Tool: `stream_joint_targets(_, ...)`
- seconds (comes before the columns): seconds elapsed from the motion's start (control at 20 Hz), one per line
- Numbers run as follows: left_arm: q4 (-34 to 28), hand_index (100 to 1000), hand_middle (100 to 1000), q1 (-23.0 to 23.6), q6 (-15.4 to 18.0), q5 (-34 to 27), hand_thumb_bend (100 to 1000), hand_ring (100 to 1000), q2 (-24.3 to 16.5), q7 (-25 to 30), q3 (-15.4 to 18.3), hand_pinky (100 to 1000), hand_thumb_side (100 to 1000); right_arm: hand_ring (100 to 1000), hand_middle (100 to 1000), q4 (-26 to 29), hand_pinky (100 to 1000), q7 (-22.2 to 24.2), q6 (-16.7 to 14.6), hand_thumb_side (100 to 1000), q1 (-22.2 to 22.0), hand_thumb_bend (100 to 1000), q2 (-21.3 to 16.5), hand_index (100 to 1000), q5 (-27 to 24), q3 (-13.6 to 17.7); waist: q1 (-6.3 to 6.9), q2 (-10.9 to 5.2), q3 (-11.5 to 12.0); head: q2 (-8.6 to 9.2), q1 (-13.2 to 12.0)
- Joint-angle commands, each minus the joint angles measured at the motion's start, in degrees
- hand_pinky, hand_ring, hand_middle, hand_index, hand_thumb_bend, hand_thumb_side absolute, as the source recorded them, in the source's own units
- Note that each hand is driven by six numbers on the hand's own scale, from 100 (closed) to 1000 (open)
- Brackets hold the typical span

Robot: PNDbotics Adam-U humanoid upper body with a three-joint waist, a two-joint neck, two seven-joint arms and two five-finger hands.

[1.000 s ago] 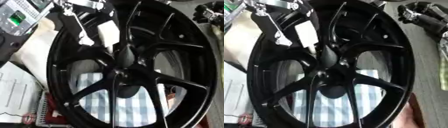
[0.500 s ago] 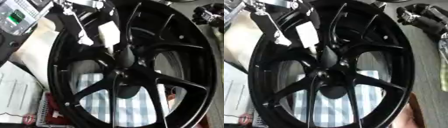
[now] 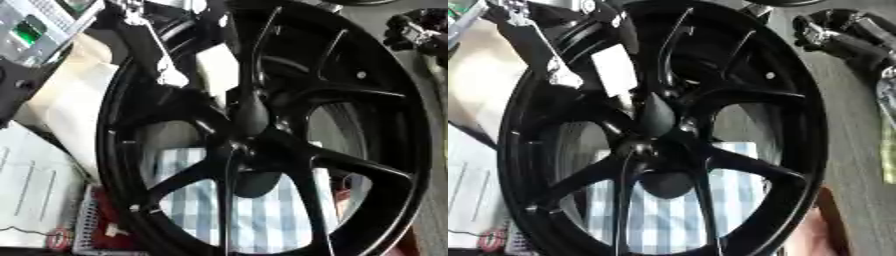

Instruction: Pull the pin out of the wheel hub.

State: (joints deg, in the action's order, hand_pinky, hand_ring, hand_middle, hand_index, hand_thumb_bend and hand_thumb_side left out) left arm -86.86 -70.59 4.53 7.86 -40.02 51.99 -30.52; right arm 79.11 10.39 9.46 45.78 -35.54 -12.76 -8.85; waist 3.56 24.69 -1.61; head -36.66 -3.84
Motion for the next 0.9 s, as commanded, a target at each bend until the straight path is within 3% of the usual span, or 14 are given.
stream_joint_targets(0.05,-0.8,823,768,-1.1,-0.4,-0.7,283,838,-1.2,0.0,0.4,839,100,729,646,0.5,824,-0.3,-0.1,494,0.5,270,-1.0,713,0.4,0.5,-0.13,-2.09,-0.1,0.51,0.1)
stream_joint_targets(0.35,-0.4,787,719,-0.9,-0.9,-0.6,254,801,-1.0,0.0,-0.5,829,100,729,646,0.6,825,-0.6,-0.1,495,0.5,269,-1.0,713,0.4,0.7,0.0,-1.94,-0.5,0.66,-0.2)
stream_joint_targets(0.9,0.1,782,708,-0.8,-0.4,0.4,240,789,-0.7,0.0,-1.4,823,100,729,644,0.8,824,-0.9,-0.1,496,0.5,267,-0.9,713,0.3,0.9,0.34,-1.95,-1.1,0.94,-0.4)
